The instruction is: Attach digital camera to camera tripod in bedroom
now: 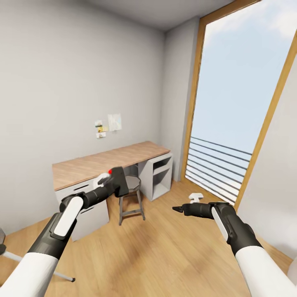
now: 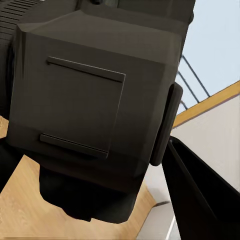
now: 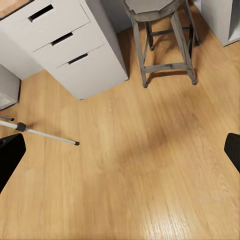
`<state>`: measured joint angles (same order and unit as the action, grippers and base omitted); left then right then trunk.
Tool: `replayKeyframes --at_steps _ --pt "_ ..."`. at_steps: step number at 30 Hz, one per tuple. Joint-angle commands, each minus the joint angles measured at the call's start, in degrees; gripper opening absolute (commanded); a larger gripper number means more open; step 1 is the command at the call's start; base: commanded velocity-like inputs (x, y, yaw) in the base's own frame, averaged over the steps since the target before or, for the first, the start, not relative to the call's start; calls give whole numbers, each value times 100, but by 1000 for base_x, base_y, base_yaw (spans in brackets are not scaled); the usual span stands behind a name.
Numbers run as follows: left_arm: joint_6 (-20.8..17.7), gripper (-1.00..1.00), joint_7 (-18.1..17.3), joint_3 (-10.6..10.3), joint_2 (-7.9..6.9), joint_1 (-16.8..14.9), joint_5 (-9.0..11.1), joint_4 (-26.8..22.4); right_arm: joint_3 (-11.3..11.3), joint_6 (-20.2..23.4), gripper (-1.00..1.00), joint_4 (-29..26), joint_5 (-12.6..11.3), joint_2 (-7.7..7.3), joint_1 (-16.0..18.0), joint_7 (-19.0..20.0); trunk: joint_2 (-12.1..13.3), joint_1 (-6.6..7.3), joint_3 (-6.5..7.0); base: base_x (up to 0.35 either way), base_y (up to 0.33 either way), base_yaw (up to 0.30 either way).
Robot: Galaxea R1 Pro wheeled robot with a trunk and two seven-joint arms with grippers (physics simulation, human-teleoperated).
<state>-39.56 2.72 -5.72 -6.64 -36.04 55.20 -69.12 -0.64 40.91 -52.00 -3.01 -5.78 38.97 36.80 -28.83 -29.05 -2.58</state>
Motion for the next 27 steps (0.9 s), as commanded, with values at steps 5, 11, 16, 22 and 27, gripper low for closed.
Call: replayKeyframes --at_steps 5,11,16,22,27 --pt "-12 -100 239 -16 -4 -6 44 170 -8 40 100 -3 -32 -2 5 -8 190 107 78 0 0 0" --pt "-9 -100 983 -17 6 -8 34 241 -13 42 100 -3 -33 -2 5 -13 431 239 186 0 0 0" --pt "-8 -100 1594 -17 75 -8 36 237 -15 44 100 -1 -30 -2 5 -14 592 327 258 0 0 0" --pt "-8 -100 1878 -24 154 -6 20 236 -11 32 100 10 -30 -2 5 -21 592 327 258 0 0 0" --pt "-8 -100 1933 -29 170 -7 23 258 -8 27 100 107 -41 -7 -13 -26 592 327 258 0 0 0"
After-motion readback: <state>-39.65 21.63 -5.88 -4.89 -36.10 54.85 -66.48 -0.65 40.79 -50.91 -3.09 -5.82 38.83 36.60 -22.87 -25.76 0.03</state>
